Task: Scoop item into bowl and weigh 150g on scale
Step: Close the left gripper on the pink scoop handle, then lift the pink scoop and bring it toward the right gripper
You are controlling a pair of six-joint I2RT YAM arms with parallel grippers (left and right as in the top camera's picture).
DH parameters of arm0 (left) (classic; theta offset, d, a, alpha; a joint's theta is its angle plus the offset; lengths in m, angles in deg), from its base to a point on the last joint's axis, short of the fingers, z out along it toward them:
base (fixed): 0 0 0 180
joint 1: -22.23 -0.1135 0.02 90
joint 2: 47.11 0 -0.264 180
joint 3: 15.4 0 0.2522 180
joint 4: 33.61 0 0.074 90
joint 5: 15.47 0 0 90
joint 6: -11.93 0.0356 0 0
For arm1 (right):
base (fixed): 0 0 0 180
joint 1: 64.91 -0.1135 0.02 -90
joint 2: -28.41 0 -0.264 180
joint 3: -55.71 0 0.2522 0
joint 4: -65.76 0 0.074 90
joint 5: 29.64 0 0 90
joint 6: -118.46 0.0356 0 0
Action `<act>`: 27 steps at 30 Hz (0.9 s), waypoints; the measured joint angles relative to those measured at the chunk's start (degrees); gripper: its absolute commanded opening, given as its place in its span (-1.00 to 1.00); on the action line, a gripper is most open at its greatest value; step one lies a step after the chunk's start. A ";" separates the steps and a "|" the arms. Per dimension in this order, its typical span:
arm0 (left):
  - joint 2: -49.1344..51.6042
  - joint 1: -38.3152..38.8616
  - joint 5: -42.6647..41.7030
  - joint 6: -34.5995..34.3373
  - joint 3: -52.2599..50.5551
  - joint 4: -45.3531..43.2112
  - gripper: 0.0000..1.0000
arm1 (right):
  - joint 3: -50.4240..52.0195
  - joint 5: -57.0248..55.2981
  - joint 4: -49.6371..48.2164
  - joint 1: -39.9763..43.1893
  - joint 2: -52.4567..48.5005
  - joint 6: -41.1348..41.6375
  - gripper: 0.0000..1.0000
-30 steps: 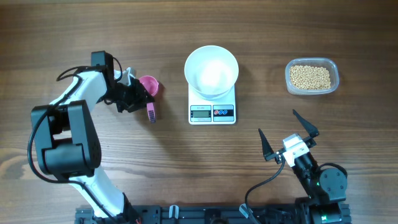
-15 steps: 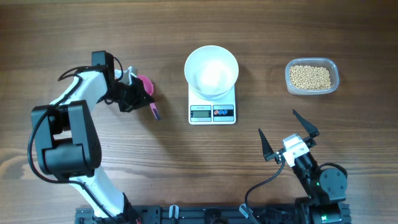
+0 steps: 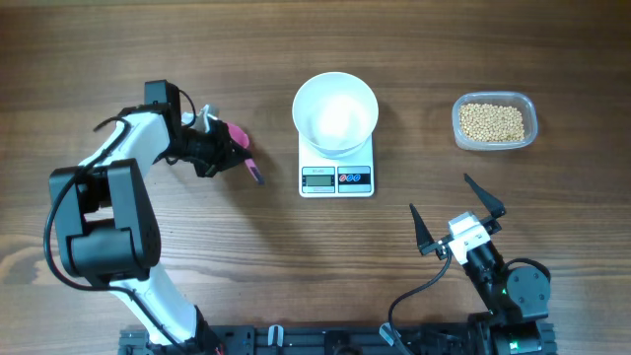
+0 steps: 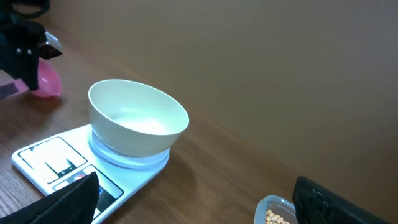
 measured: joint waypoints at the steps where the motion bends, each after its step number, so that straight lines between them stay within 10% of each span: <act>1: -0.52 0.00 -1.42 -1.20 0.00 0.00 -0.92 | 0.00 0.00 0.00 0.00 0.02 0.00 1.00; 27: -37.53 0.00 -13.90 -16.00 0.00 -3.04 -0.92 | 0.02 3.52 -5.66 0.00 0.00 -4.74 1.00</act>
